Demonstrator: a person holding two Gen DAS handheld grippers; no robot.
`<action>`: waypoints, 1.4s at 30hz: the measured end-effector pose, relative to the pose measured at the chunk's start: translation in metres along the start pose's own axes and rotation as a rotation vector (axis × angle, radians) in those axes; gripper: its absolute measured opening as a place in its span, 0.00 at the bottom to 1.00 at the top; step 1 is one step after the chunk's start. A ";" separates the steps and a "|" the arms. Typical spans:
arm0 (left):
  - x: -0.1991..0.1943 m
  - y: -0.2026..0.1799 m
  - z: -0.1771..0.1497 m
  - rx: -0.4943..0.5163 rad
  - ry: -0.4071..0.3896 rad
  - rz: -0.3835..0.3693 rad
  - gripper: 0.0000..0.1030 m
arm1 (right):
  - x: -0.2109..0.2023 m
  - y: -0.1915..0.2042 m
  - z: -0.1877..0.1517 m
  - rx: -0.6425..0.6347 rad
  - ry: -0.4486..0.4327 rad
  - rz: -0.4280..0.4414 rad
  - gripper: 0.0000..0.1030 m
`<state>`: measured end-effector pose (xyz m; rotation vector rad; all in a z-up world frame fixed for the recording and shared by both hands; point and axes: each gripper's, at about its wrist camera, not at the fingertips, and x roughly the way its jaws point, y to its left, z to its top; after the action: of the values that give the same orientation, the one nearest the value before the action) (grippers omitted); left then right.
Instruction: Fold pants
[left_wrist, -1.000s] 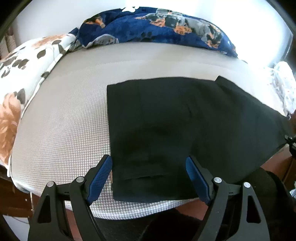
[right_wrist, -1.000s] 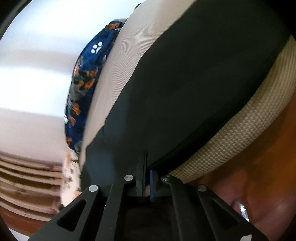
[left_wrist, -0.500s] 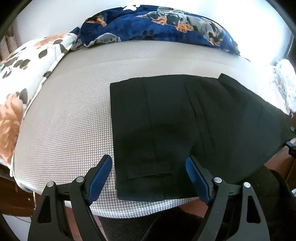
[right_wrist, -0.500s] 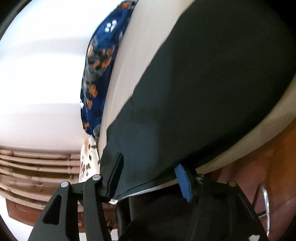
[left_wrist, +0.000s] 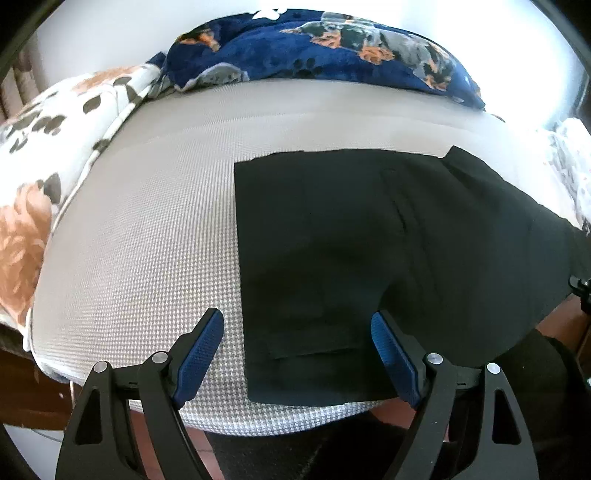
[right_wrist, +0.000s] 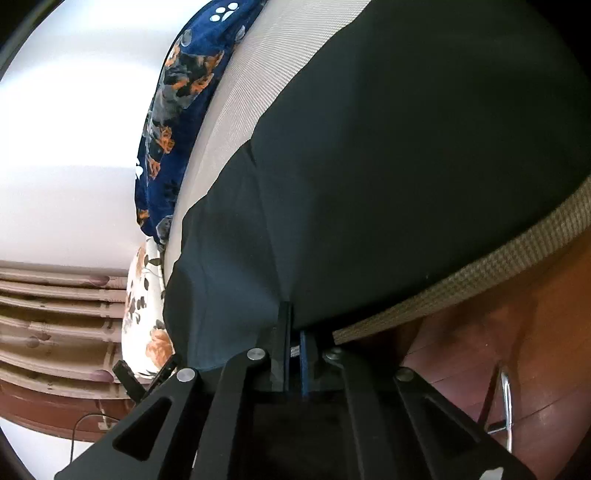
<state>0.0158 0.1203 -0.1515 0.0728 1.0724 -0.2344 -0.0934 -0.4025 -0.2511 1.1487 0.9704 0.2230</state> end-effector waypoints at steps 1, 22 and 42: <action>0.001 0.001 0.000 -0.006 0.005 -0.004 0.80 | 0.001 0.000 0.001 0.001 0.006 0.019 0.07; -0.023 -0.069 0.003 0.185 -0.062 0.008 0.80 | -0.172 -0.152 0.039 0.360 -0.473 0.057 0.06; -0.028 0.081 -0.001 -0.225 -0.017 -0.265 0.80 | -0.164 -0.105 0.056 0.314 -0.541 0.287 0.66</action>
<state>0.0206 0.2036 -0.1323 -0.2737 1.0848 -0.3503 -0.1818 -0.5850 -0.2478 1.5346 0.3653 -0.0191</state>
